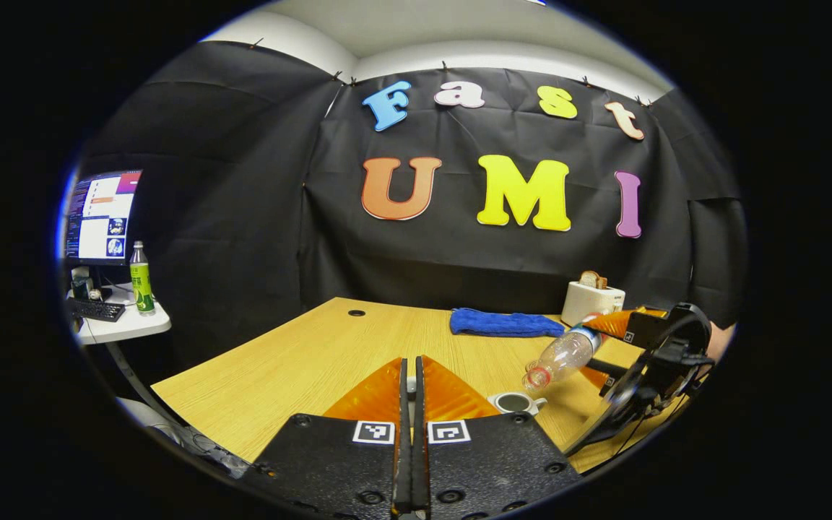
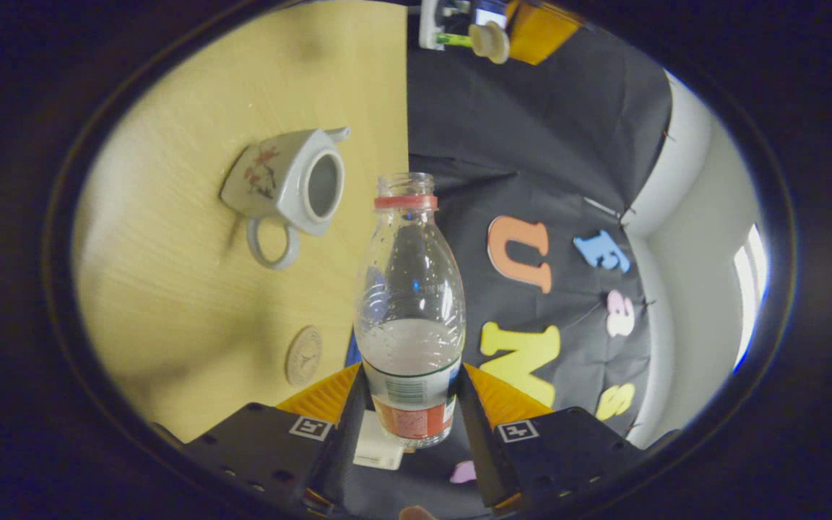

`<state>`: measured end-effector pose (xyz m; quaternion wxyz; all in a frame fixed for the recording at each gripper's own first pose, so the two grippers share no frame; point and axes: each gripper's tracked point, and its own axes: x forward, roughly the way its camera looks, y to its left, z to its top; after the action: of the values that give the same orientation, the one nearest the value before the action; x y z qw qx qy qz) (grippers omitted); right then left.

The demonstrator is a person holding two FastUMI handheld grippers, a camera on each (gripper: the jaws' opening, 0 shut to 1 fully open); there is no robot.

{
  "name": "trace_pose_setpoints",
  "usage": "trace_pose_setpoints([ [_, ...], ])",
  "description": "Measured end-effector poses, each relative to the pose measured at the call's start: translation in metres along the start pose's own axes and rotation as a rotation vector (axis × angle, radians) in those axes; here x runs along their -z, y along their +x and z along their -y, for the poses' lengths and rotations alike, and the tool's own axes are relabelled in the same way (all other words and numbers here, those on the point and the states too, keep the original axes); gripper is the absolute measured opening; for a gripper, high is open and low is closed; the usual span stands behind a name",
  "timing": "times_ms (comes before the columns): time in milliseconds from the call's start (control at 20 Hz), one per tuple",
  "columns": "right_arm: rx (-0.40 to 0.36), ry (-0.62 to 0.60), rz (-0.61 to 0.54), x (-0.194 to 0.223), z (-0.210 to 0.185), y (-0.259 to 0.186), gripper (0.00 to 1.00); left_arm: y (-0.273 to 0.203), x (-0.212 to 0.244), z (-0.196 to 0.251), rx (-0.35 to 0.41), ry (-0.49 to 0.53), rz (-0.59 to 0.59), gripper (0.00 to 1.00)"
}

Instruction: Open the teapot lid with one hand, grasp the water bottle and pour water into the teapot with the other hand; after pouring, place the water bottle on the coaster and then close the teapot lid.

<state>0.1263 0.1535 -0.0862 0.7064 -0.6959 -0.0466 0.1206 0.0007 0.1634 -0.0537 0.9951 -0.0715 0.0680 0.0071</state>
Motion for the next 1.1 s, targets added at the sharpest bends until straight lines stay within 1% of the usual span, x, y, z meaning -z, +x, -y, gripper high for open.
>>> trace_pose_setpoints([
  [100, -0.048, 0.194, -0.022, 0.000, -0.005, -0.006, 0.68, 0.000, -0.006, 0.004, 0.000, -0.006, 0.015, 0.03],
  [250, -0.141, 0.551, -0.036, -0.004, -0.008, -0.017, 0.70, -0.002, -0.012, 0.018, 0.017, 0.003, 0.035, 0.03],
  [300, -0.163, 0.658, -0.033, -0.006, -0.007, -0.019, 0.68, -0.002, -0.013, 0.024, 0.024, 0.014, 0.039, 0.03],
  [350, -0.176, 0.754, -0.026, -0.006, 0.000, -0.022, 0.70, -0.002, -0.014, 0.030, 0.033, 0.026, 0.040, 0.03],
  [450, -0.179, 0.908, -0.022, 0.000, 0.014, -0.026, 0.68, -0.002, -0.016, 0.044, 0.054, 0.050, 0.045, 0.03],
  [600, -0.166, 1.096, -0.014, 0.015, 0.036, -0.023, 0.69, -0.002, -0.018, 0.061, 0.084, 0.073, 0.055, 0.03],
  [700, -0.161, 1.218, 0.010, 0.021, 0.049, -0.013, 0.69, -0.003, -0.019, 0.066, 0.087, 0.082, 0.056, 0.03],
  [800, -0.185, 1.342, 0.024, 0.023, 0.051, 0.007, 0.68, -0.002, -0.019, 0.066, 0.079, 0.091, 0.058, 0.03],
  [850, -0.205, 1.401, 0.025, 0.023, 0.050, 0.018, 0.69, -0.002, -0.019, 0.066, 0.076, 0.090, 0.057, 0.03],
  [950, -0.249, 1.481, 0.009, 0.026, 0.041, 0.041, 0.69, -0.002, -0.018, 0.062, 0.066, 0.084, 0.059, 0.03],
  [1100, -0.290, 1.533, -0.023, 0.036, 0.017, 0.073, 0.68, 0.001, -0.017, 0.051, 0.035, 0.083, 0.059, 0.03],
])
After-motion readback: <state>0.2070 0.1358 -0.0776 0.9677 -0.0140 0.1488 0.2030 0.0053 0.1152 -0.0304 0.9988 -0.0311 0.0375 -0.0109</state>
